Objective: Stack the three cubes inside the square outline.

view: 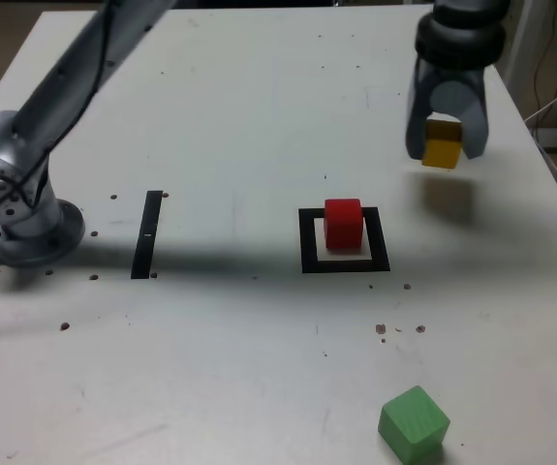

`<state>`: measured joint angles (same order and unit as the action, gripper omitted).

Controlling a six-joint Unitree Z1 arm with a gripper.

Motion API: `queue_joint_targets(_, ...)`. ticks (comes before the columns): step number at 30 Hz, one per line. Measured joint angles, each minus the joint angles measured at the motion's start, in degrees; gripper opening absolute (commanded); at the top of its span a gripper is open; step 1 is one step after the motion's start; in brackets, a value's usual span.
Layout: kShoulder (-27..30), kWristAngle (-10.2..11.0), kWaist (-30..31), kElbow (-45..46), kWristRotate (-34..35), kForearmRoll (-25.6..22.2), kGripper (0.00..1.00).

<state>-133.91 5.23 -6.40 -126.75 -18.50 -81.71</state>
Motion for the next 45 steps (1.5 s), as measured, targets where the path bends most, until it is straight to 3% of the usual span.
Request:
queue_joint_targets(4,5.31,-1.73,1.7,5.72,0.07,-0.41,0.15)
queue_joint_targets(10,13.14,-1.72,2.99,14.78,2.16,0.36,0.15)
queue_joint_targets(22,19.68,-1.84,6.38,27.39,11.02,4.25,0.15)
queue_joint_targets(32,20.57,-3.53,7.28,34.33,14.71,7.85,0.15)
queue_joint_targets(45,21.16,-4.43,8.87,36.97,15.34,11.72,0.16)
